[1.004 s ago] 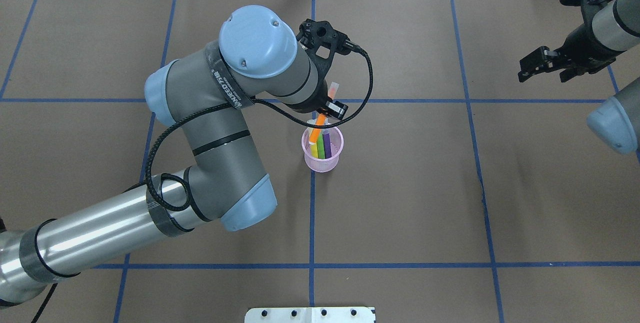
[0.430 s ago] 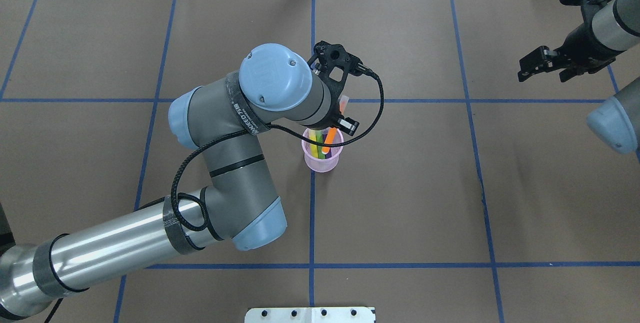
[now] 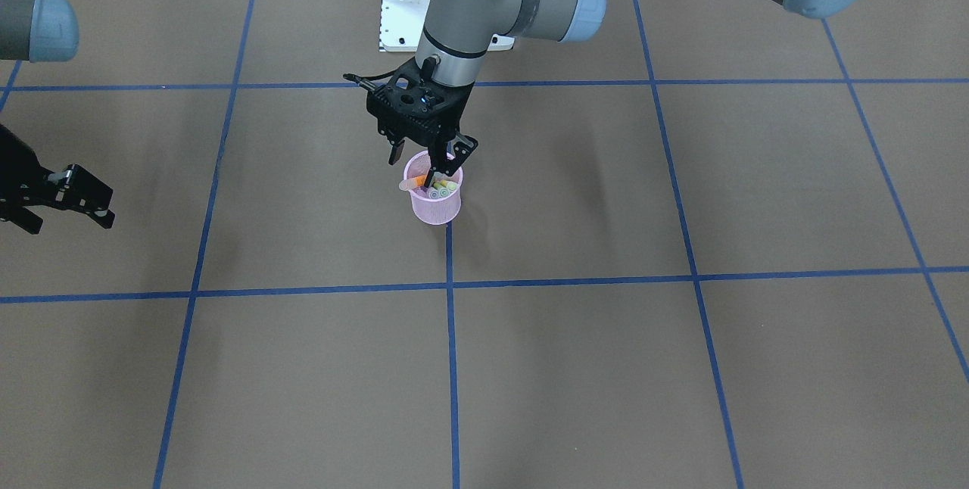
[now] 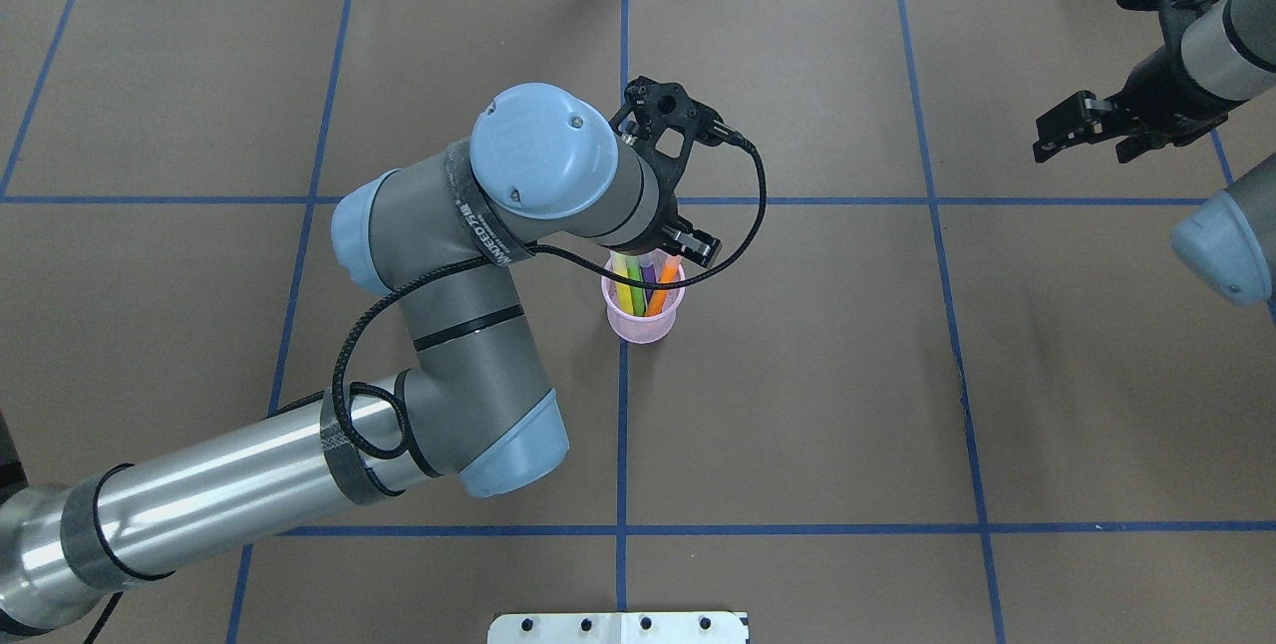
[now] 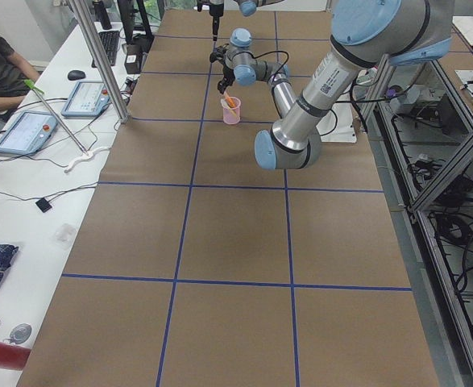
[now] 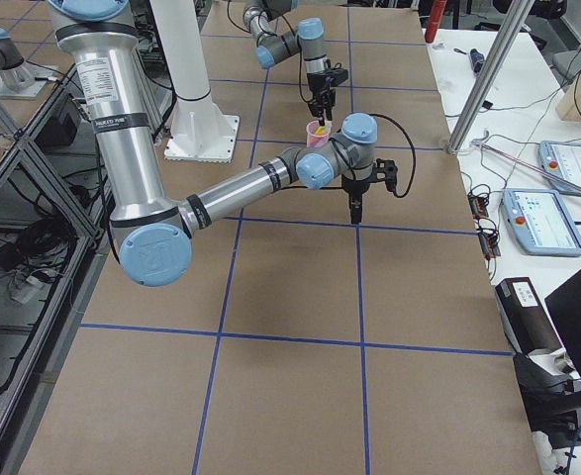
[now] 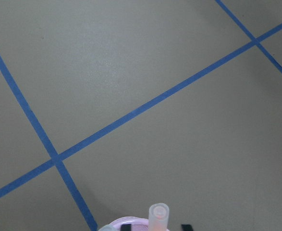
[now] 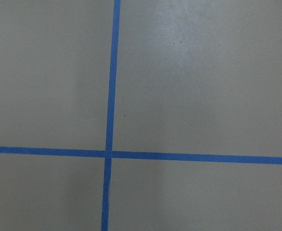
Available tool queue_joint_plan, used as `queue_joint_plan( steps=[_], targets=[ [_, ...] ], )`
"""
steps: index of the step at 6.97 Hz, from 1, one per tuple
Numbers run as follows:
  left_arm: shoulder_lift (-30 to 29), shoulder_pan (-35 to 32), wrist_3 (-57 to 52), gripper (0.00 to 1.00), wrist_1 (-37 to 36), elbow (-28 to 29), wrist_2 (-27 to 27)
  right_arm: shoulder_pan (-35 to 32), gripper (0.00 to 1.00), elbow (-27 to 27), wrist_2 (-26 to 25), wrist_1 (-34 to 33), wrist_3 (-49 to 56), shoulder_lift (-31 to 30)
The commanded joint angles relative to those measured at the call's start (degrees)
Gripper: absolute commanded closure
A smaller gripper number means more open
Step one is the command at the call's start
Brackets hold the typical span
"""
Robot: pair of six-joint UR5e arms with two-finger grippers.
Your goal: Collect pens into pen holder
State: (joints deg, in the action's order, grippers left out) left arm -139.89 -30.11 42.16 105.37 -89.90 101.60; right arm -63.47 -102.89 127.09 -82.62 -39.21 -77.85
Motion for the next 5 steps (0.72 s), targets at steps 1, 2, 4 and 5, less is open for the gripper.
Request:
queue_joint_plan(
  steps=[1,2,4,5],
  targets=[
    [5.5,-7.4,-0.7,0.01,0.0,-3.8,4.4,-2.3,0.01,2.5,0.0,0.1,3.4,-0.2],
    [10.6,-16.6,-3.5,0.01,0.2,-5.2,15.6,-4.9,0.01,5.5,0.1,0.1,8.9,-0.1],
    [24.7,-28.7,-15.3,0.01,0.2,-8.7,23.4,-11.5,0.01,12.2,3.1,5.6,16.4,-1.8],
    [29.4,-33.0,-18.8,0.01,0.0,-7.5,23.3,-15.3,0.01,14.8,4.9,6.8,23.6,-3.2]
  ],
)
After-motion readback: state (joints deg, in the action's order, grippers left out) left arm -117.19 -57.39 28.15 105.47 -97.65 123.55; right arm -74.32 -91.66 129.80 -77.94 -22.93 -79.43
